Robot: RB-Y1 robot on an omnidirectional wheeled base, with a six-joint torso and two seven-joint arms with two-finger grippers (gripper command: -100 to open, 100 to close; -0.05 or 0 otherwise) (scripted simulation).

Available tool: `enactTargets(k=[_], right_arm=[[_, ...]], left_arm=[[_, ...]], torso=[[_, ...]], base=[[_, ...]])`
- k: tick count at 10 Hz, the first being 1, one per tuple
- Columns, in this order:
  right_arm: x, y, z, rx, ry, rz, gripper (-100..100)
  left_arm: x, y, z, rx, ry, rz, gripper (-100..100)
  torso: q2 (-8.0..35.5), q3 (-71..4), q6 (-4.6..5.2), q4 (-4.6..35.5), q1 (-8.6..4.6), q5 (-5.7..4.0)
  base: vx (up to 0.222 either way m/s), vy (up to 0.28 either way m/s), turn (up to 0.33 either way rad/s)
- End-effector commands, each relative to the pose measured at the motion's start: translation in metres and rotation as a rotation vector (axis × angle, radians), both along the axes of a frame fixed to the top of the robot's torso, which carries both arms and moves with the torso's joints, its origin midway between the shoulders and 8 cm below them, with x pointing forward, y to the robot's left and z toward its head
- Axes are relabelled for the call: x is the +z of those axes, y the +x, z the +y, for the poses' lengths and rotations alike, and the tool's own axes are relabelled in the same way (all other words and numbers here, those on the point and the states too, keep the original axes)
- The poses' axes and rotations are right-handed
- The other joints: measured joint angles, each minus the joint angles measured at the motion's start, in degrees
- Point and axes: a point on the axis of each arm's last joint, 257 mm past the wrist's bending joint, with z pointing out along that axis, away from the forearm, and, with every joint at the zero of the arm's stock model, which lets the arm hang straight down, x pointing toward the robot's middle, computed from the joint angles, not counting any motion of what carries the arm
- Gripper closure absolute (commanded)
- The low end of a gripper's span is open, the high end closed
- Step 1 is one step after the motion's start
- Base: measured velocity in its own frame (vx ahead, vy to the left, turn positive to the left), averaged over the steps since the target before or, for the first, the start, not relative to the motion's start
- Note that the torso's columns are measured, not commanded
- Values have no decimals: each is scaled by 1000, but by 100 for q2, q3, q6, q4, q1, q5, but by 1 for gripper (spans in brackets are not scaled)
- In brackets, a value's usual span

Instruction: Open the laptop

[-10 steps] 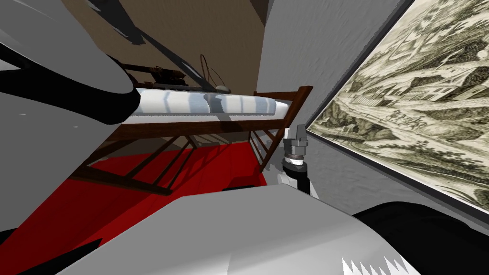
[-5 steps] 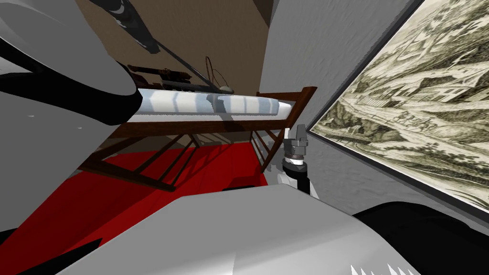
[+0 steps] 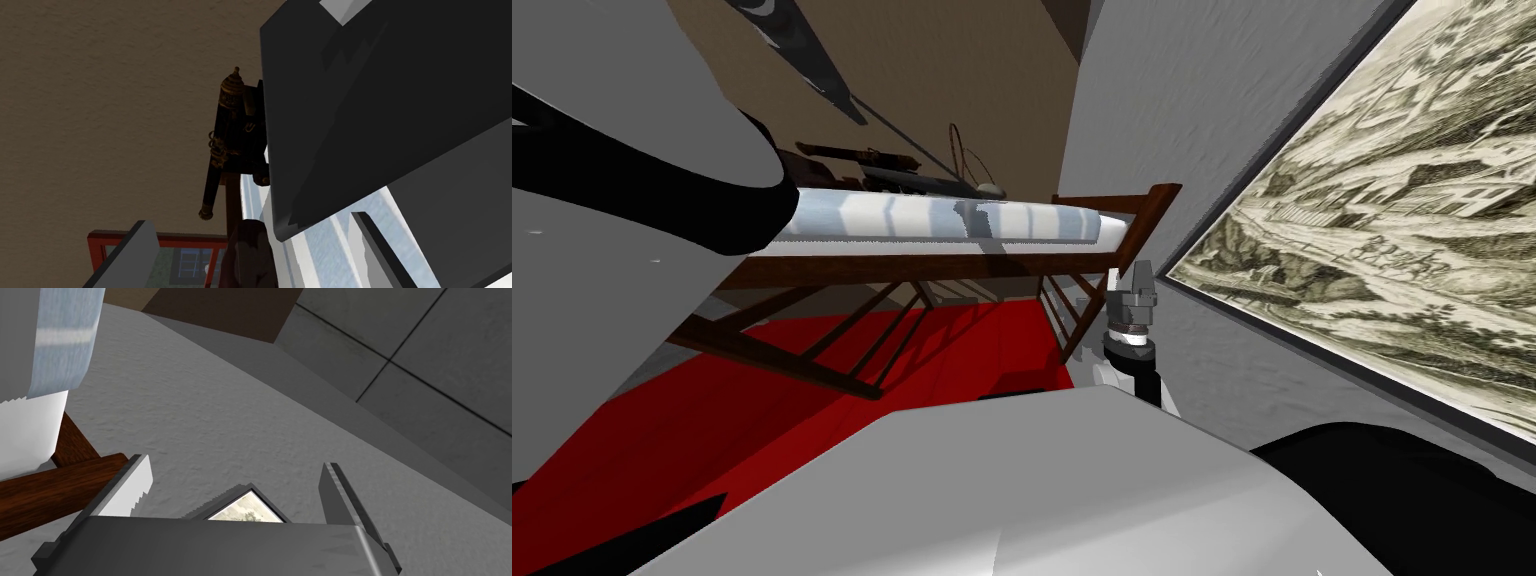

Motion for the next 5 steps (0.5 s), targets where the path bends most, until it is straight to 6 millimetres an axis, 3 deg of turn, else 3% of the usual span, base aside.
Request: enactTargets(k=[1,5], right_arm=[[0,0,0,0,0,0,0],[0,0,0,0,0,0,0]], left_arm=[[14,-15,0,3,3,4,-100],[35,-38,-1,7,2,4,-100]], torso=[[-2,-3,0,-4,4,2],[34,23,-1,14,2,-2]], base=[[54,9,-7],[54,13,-12]])
